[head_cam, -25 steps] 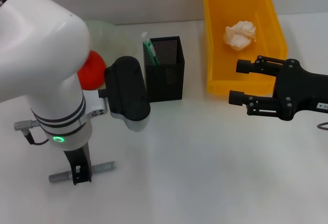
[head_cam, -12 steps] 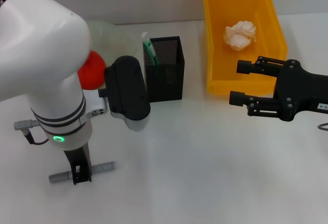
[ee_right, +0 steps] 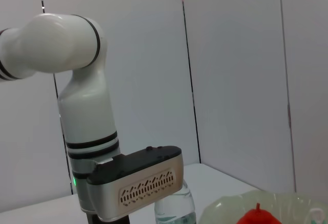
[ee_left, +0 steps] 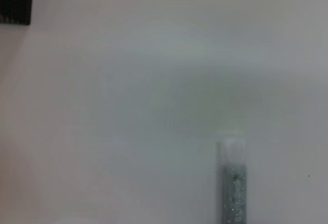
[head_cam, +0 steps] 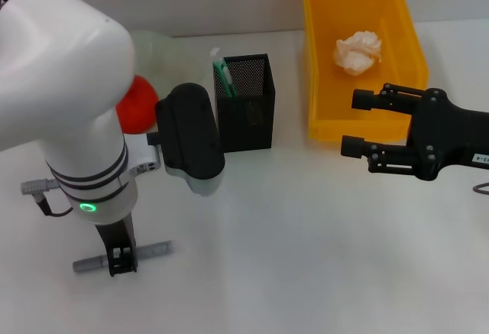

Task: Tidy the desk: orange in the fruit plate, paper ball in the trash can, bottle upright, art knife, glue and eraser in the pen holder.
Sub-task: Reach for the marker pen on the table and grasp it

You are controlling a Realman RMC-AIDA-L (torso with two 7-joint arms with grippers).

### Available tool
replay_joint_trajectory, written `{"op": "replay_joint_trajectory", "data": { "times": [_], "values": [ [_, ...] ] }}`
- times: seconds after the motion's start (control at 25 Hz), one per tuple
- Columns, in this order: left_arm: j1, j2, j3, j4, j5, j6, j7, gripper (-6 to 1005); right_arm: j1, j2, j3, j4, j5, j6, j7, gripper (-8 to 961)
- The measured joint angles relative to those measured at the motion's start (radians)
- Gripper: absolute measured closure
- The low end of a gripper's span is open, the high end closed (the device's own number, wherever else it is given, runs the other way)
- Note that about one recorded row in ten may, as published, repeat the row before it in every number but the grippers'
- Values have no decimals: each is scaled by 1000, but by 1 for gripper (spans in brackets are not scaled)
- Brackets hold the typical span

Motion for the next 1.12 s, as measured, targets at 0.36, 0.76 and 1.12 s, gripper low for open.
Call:
{"op": "replay_joint_trajectory", "data": {
  "times": [0.36, 0.76, 1.12],
  "values": [
    [2, 0, 6, -1, -3, 2, 1, 745, -4, 1, -1, 0, 0, -2, 2, 191],
    [2, 0, 7, -17, -2, -8, 0, 743, -6, 2, -1, 0, 0, -4, 1, 191],
    [3, 0, 14, -18, 3, -13, -1, 742, -7, 2, -2, 0, 0, -4, 3, 191]
  ]
}}
